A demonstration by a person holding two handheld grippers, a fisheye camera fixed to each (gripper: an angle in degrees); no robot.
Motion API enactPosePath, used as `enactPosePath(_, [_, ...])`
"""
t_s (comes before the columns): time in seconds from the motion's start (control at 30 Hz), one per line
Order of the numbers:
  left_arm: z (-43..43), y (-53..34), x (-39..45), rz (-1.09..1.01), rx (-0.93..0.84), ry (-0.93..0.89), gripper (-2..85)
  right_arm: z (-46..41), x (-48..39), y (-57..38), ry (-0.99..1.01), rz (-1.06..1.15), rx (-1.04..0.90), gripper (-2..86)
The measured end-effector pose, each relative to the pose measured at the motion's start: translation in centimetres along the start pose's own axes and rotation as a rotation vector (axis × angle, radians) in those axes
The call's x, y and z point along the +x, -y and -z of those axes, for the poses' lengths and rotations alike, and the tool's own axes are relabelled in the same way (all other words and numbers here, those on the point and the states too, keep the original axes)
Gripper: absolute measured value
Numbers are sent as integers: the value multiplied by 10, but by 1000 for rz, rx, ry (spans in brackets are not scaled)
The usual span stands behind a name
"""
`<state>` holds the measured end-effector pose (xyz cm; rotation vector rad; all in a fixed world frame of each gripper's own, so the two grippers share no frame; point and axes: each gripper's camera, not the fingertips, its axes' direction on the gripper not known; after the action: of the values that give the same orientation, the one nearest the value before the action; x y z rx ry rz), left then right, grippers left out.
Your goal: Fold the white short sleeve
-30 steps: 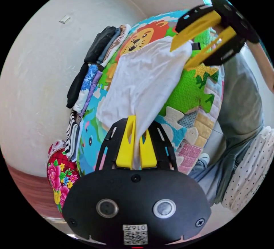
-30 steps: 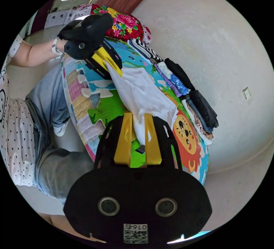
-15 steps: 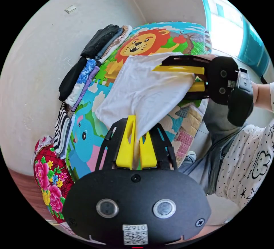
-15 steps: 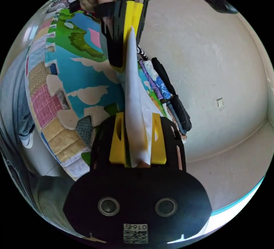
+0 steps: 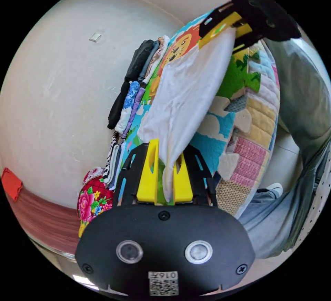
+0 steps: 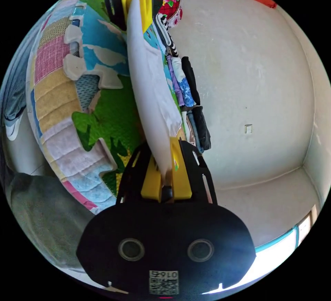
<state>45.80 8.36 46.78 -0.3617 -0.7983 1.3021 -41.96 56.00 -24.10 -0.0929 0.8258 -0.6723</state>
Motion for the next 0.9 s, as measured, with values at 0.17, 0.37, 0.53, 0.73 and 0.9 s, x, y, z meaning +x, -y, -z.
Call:
enactPosePath(0.17, [-1,15,-4,-139,-2,-107,-6,-18,-1,21,20,136,2,29])
enactPosePath(0.37, [24,34,-37,-280,43,-311,-9,-26,6,26,151,294,9,14])
enactPosePath(0.53, [47,56,-77,-353,105,-439,-9,-31,37,26,322,319,16,10])
enactPosePath(0.73, [46,85,-136,-402,152,-579,-8,-50,77,31,432,350,15,9])
enactPosePath(0.9, [22,113,-198,-392,185,-713,-8,-81,112,38,470,362,20,9])
